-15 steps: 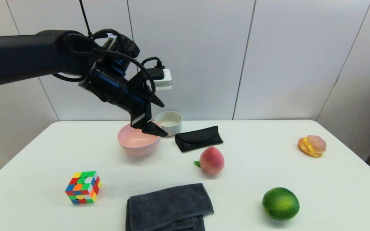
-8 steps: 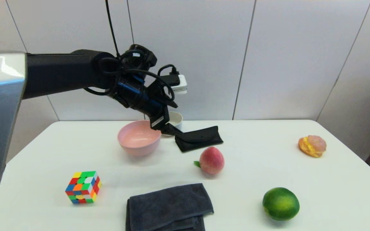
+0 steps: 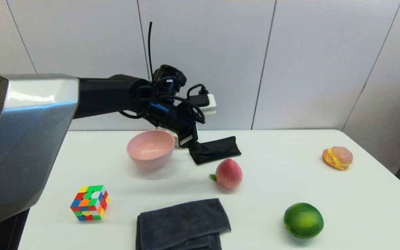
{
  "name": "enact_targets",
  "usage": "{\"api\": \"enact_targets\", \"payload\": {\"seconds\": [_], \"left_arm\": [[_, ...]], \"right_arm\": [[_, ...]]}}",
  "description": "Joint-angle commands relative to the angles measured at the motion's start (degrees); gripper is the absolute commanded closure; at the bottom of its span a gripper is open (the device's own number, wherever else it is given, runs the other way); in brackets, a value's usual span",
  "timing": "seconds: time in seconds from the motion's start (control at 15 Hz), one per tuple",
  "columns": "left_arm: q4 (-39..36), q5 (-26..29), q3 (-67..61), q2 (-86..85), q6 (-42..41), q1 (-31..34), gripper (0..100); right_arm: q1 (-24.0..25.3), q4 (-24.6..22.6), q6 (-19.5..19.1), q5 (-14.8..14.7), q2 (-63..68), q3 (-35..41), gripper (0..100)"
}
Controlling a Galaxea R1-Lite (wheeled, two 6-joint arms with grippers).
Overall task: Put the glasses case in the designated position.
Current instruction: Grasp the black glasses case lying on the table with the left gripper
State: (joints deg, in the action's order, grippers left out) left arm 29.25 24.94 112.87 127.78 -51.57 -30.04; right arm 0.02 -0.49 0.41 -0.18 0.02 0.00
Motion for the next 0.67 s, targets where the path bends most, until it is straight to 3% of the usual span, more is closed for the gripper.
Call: {"api": "enact_targets", "payload": {"seconds": [0.07,0.67], "left_arm": [[-1.38,0.28,0.07,2.12,-0.29,-0.02,0],[-0.94,0.28,1.03,3.35,0.24,0.07,0]], "right_arm": [[-0.02,-0.04,0.11,0.01,0.06,0.00,0],[0.06,-0.04,0.11,0.01,0.06,0.00,0]]}}
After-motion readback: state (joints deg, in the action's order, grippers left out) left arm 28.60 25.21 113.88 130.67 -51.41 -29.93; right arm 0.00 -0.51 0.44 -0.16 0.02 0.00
